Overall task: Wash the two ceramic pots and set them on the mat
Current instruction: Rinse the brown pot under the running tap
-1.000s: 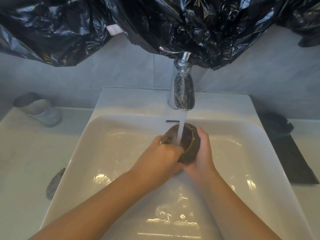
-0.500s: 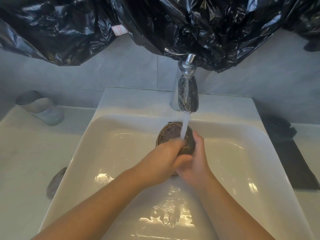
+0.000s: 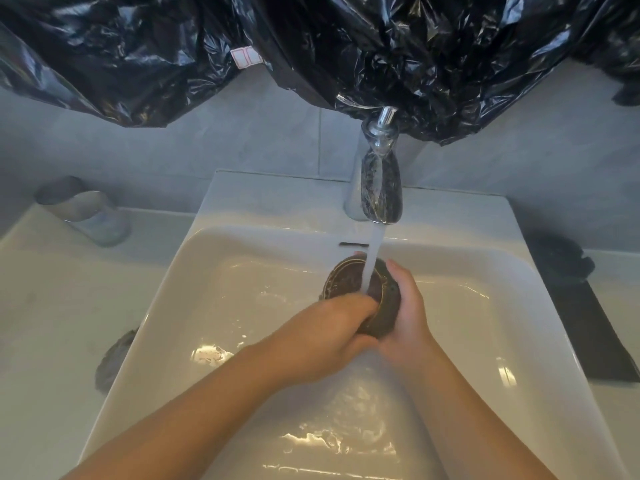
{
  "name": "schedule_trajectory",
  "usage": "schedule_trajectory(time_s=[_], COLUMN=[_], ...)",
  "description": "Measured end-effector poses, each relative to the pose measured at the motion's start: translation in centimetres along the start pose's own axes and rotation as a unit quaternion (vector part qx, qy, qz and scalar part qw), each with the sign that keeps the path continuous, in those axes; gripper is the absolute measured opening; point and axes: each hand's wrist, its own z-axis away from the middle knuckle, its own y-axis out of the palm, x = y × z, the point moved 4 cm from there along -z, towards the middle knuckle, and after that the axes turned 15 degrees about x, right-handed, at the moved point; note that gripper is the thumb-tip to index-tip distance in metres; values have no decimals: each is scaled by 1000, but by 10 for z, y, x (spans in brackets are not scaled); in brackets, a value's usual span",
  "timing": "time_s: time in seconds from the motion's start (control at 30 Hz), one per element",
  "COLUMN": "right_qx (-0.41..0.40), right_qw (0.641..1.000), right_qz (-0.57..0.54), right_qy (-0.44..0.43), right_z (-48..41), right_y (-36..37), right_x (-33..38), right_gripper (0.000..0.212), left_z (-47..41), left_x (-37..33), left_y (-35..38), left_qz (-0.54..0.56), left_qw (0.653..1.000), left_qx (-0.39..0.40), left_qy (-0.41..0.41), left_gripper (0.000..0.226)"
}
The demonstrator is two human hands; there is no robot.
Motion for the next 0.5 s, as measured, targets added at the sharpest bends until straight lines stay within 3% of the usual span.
schedule_trajectory(time_s=[0.1,0.17,0.23,0.3,0.4,0.5], right_qx=[3,-4,-7,7,22,7], right_qw=[1000,999,999,998,998,1000], right_qz=[-18,-24,-30,-42,-39,-22], right_qy=[-26,-24,-31,-50,-34,2], right_z=[-1,-1,-2,0,1,-2], right_y=[1,1,-2,-3,-1,1], right_x=[-1,-2,-2,2,1,-3], right_gripper=[53,67,72,65,53,52], left_z=[2,6,11,15,17,14], left_x=[-5,-11,-10,0,17,19], left_y=[2,6,6,1,-11,-21], left_qz=[242,293,200,20,-245,-366], left_qw=[967,954,977,996,968,930], left_qx=[-75,-66,-65,-78,-50,-13], left_qy=[-23,0,27,47,33,7], left_gripper=[32,46,49,38,14,37])
